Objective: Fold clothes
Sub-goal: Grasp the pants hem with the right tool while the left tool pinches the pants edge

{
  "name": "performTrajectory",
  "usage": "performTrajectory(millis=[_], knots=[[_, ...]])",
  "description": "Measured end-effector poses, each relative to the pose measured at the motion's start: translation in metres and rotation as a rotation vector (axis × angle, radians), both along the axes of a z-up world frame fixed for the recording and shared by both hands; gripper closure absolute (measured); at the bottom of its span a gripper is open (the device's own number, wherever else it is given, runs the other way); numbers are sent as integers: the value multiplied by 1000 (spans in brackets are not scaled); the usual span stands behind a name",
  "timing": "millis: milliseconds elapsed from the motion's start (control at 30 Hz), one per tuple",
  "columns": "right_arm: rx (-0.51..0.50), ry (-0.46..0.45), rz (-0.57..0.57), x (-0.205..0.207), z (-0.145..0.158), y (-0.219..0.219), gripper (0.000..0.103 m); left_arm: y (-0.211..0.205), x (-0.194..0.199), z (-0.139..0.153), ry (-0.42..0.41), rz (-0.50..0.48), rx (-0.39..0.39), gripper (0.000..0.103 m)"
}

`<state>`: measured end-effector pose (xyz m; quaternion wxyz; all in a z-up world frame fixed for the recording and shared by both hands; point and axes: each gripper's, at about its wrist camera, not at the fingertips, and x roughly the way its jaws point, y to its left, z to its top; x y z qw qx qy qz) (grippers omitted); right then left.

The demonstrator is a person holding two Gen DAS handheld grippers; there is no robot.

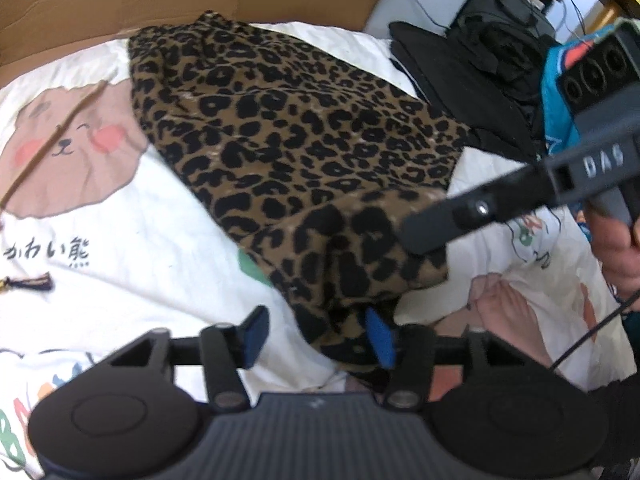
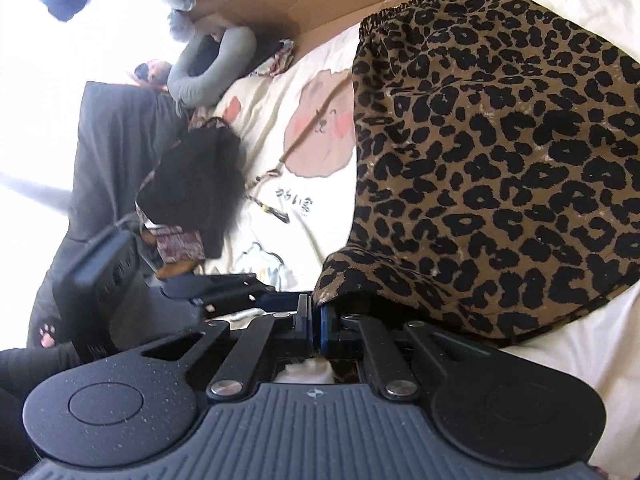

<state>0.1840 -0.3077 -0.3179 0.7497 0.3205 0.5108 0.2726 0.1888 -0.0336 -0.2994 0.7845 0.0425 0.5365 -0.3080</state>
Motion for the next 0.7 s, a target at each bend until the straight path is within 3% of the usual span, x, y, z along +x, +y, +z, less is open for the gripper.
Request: performTrajectory(millis=[233,433,567,700], knots=[[55,20,-15,0,1,1,101,-15,-5,-9,-29,5,42,37],[79,26,-18,-2,2,0,101,-19,-9,-10,-113,30,74,40],[79,31,-21,-3,1,-1,101,-14,-6,-8,-130,68,68,49],[79,34,-28,-4,0,-3,101,-11,-7,-10,-123,92,89,69]])
